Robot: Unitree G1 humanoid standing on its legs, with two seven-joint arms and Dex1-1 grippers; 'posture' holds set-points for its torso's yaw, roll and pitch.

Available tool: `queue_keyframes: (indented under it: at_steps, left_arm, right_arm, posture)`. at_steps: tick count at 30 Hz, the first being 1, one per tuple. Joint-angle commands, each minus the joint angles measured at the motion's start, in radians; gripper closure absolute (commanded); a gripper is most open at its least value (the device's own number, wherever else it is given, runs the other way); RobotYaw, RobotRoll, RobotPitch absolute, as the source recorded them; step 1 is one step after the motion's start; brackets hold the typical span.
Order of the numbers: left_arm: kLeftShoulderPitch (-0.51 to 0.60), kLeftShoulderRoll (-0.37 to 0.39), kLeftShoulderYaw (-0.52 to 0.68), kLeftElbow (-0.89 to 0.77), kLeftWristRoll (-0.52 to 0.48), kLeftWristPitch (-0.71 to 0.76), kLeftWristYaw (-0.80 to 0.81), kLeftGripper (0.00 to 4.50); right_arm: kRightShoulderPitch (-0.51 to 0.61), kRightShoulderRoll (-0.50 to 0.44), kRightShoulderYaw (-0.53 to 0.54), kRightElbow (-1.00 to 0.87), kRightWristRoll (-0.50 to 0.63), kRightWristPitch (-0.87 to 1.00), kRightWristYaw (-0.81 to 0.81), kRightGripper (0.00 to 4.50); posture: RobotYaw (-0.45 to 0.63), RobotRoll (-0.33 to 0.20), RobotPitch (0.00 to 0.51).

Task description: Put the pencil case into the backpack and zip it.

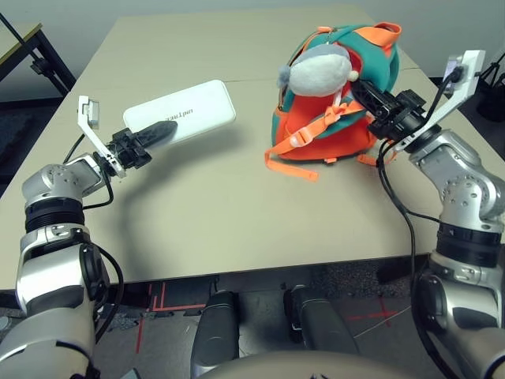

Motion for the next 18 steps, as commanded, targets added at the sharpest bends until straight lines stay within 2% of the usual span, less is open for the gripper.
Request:
queue_keyframes:
  at_steps: [1, 4, 5, 11, 18]
  left_arm:
    - [-0.034, 0.047, -0.055, -0.075, 0.055, -0.078, -0.060, 1.37]
    - [-0.034, 0.082, -0.116, -0.140, 0.127, -0.174, -0.071, 1.37]
    - [-0.040, 0.090, -0.122, -0.170, 0.130, -0.177, -0.074, 1.37]
    - [-0.104, 0.118, -0.130, -0.323, 0.109, -0.140, -0.087, 1.37]
    - [-0.163, 0.082, -0.170, -0.381, 0.134, -0.200, -0.100, 1.37]
  right_arm:
    - [0.079, 0.007, 0.041, -0.086, 0.022, 0.003, 0.003, 4.39]
    - [0.122, -0.001, 0.060, -0.092, 0.009, -0.005, -0.001, 4.39]
    - [0.131, -0.002, 0.062, -0.096, 0.011, -0.005, -0.003, 4.39]
    - [0.166, -0.011, 0.074, -0.087, 0.001, -0.015, 0.000, 4.39]
    - [0.161, -0.012, 0.091, -0.057, -0.008, -0.036, 0.006, 4.39]
  posture:
    - [-0.17, 0.000, 0.125]
    - [-0.17, 0.000, 0.125]
    - [-0.16, 0.000, 0.138]
    - [-0.14, 0.000, 0.139]
    - [-0.13, 0.000, 0.125]
